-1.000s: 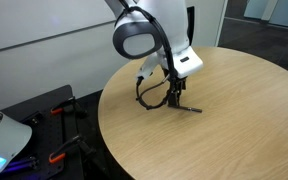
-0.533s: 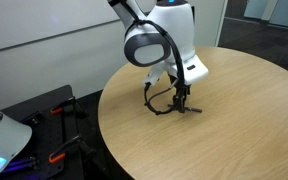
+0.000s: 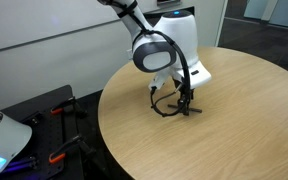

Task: Pick up the pen from the table and put it in the white cup

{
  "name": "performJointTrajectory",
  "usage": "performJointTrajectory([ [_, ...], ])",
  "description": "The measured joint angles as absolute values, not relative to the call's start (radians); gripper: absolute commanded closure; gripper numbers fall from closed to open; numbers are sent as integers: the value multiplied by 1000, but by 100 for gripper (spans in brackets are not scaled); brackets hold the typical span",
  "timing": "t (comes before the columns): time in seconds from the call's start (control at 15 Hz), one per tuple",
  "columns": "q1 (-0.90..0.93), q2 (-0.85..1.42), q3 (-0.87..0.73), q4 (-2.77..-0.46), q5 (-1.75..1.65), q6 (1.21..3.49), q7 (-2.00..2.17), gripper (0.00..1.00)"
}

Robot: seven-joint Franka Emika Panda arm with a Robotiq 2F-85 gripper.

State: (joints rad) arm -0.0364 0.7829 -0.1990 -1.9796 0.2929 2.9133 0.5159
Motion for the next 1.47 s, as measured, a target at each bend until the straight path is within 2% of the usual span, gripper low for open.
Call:
performJointTrajectory([
  [0.47,-21,803,-222,-1956,293,2913,517,96],
  [0.53,-19,803,-225,-1955,293,2913,517,100],
  [0.67,-15,804,-229,-1952,293,2913,517,96],
  [1.13,10,791,-231,-1942,293,2914,517,96],
  [1.47,53,702,-252,-1944,280,2910,517,96],
])
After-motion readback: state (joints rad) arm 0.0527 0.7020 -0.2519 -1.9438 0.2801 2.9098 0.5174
